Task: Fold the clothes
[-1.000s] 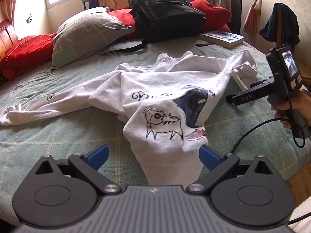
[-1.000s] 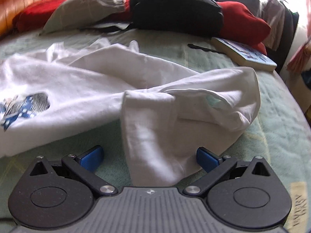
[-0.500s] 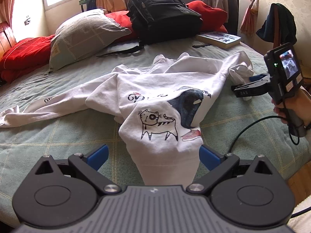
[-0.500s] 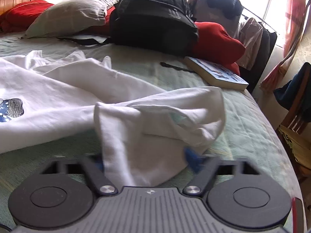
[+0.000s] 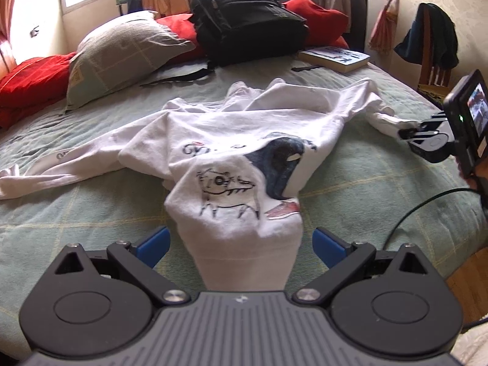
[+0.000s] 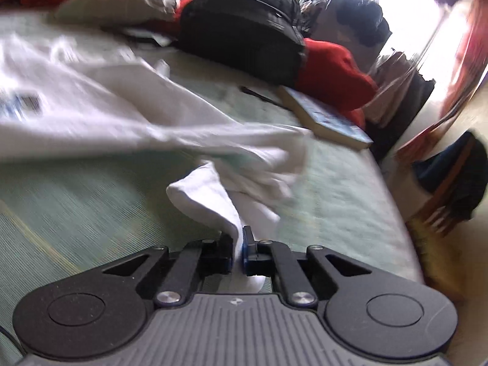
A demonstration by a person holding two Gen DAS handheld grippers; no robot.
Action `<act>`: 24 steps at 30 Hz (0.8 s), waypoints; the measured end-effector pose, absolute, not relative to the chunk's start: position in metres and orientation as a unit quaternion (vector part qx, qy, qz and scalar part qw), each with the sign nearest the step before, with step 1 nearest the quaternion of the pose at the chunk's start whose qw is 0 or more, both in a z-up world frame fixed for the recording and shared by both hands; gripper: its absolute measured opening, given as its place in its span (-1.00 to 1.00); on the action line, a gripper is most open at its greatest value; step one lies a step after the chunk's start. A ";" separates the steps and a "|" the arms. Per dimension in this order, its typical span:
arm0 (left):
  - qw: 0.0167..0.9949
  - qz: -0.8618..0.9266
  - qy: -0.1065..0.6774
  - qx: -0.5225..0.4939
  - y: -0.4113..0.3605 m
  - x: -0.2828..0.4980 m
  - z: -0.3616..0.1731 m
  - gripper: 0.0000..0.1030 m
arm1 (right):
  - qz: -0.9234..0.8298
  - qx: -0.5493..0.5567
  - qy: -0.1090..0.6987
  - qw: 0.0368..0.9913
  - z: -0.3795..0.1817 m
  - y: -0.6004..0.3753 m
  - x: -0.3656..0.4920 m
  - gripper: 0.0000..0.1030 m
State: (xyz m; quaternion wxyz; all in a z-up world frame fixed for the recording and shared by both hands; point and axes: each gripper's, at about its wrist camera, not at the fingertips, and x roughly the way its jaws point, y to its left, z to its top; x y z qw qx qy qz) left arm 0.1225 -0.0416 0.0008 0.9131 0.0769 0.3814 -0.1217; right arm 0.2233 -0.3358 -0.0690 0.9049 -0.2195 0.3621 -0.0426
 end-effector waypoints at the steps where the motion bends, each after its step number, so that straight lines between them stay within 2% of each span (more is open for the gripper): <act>1: 0.913 -0.126 0.381 0.078 -0.044 0.122 0.001 0.93 | -0.056 -0.231 0.365 0.900 -0.069 -0.345 0.224 -0.83; 12: 0.911 -0.140 0.377 0.089 -0.058 0.115 0.001 0.93 | -0.197 -0.348 0.384 0.832 -0.075 -0.444 0.237 -0.83; 24: 0.910 -0.133 0.381 0.094 -0.062 0.117 0.002 0.93 | -0.214 -0.327 0.377 0.840 -0.045 -0.515 0.298 -0.82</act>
